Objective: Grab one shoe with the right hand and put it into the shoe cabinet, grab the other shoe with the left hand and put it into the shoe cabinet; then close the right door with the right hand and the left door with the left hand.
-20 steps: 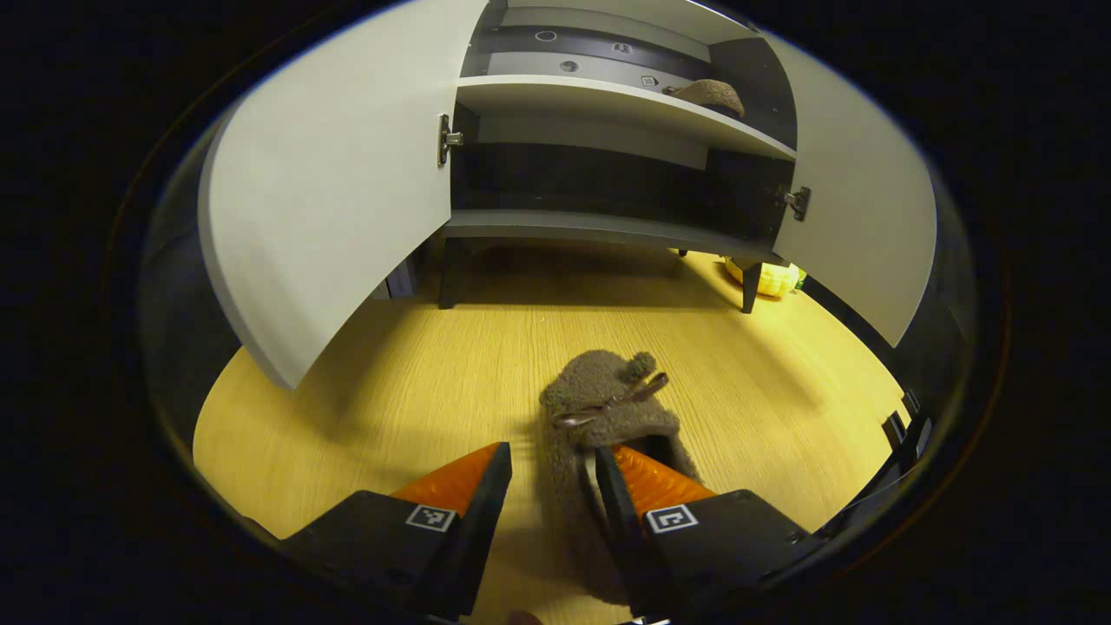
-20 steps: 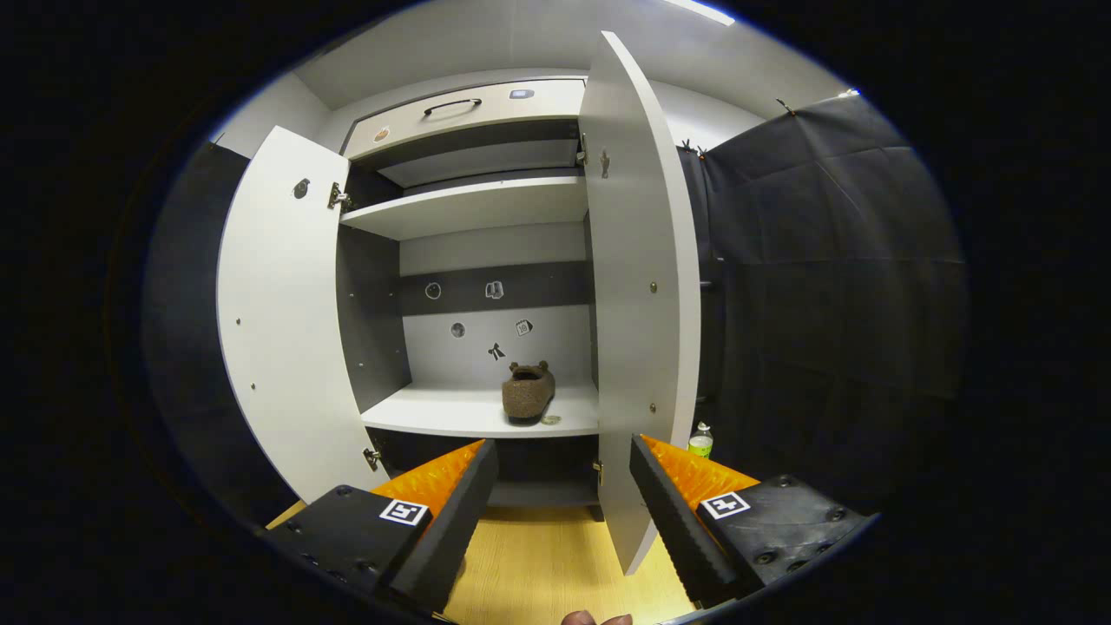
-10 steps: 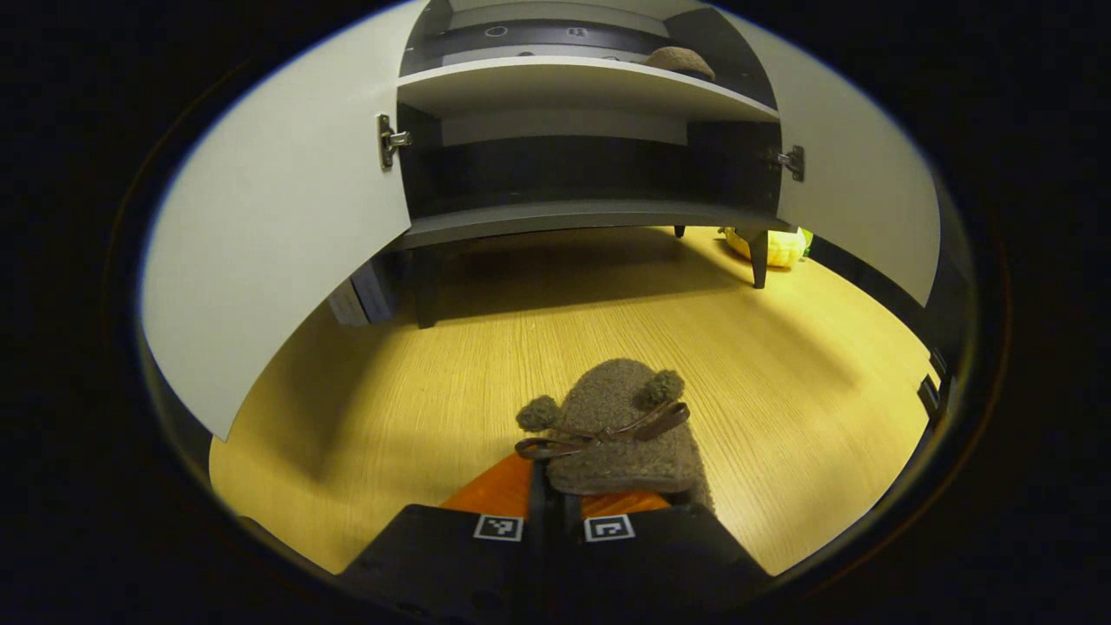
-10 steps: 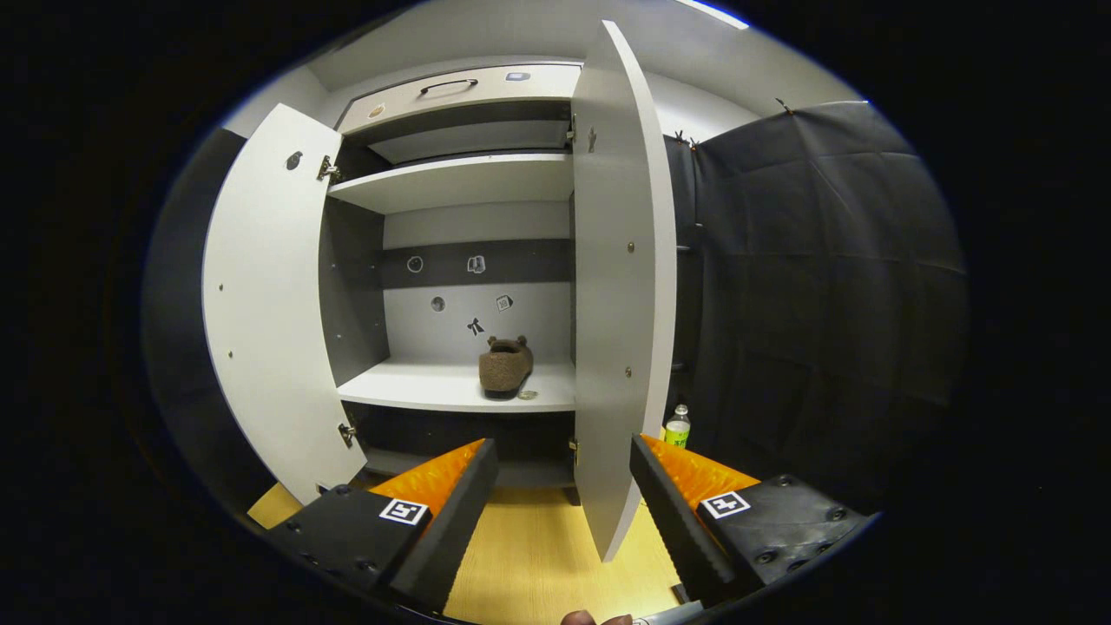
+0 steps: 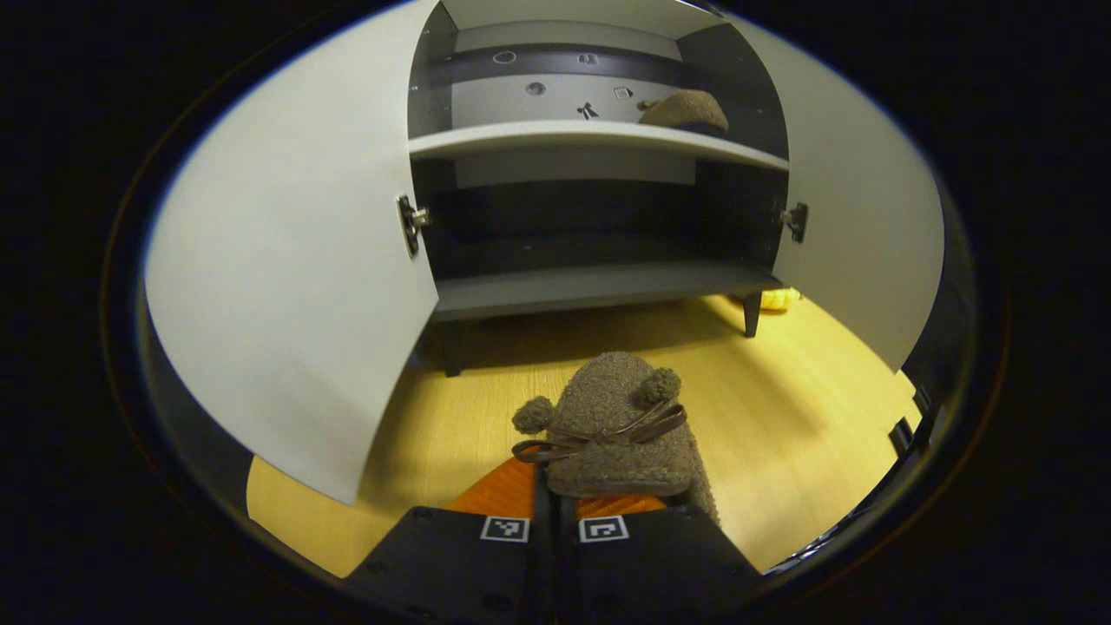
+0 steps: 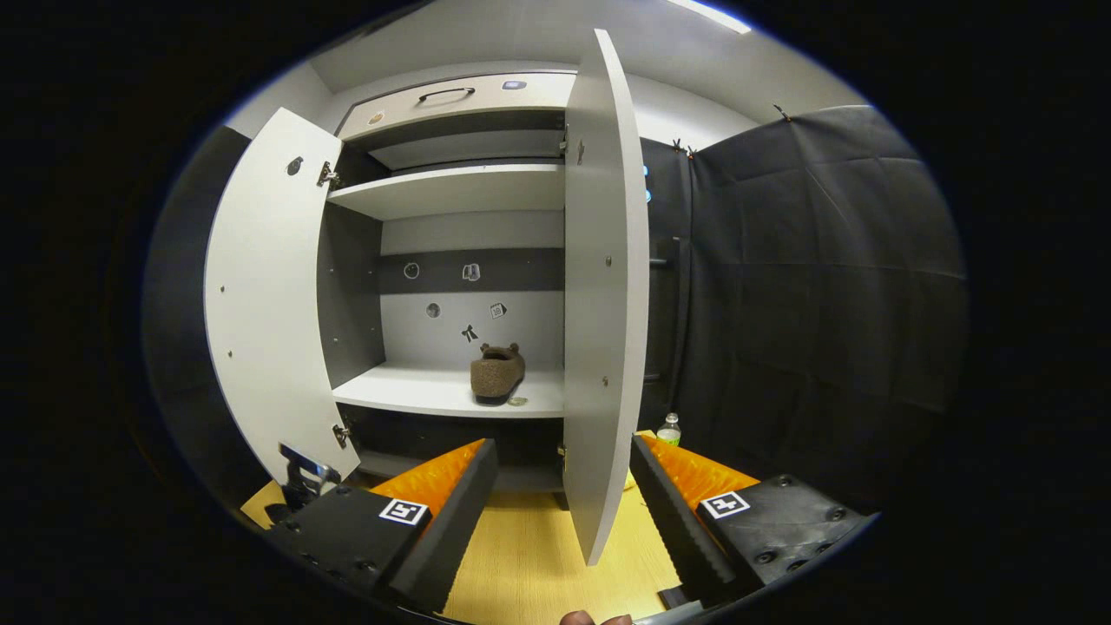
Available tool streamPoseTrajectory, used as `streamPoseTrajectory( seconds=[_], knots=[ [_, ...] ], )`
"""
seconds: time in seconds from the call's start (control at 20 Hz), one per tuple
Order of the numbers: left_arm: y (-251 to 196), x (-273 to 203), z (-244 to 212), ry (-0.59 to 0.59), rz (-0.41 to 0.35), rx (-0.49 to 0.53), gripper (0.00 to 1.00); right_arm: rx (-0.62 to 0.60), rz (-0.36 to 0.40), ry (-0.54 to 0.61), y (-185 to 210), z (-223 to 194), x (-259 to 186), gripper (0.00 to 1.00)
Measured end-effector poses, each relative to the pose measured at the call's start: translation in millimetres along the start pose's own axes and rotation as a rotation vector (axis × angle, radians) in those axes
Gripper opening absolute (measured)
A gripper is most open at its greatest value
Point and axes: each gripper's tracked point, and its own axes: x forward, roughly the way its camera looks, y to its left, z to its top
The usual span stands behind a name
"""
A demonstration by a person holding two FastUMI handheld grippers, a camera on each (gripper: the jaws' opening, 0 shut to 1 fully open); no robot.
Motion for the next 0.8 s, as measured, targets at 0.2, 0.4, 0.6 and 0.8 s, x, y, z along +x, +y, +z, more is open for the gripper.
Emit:
streamPoseTrajectory(
  seconds=[0.2, 0.4, 0.6, 0.8],
  knots=[
    [-3, -41, 66, -0.041, 0.015, -0.033, 0.05, 0.020, 0.025, -0.007, -4, 9, -4, 0.98],
    [0, -66, 149, -0.090, 0.018, -0.122, 0.06, 0.019, 0.027, -0.013, -17, 13, -11, 0.98],
    [9, -67, 232, -0.148, 0.035, -0.131, 0.06, 0.028, 0.010, -0.013, -36, 12, -13, 0.98],
    [26, -40, 292, -0.159, 0.102, -0.095, 0.06, 0.025, -0.001, 0.004, -52, 4, -16, 0.98]
  ],
)
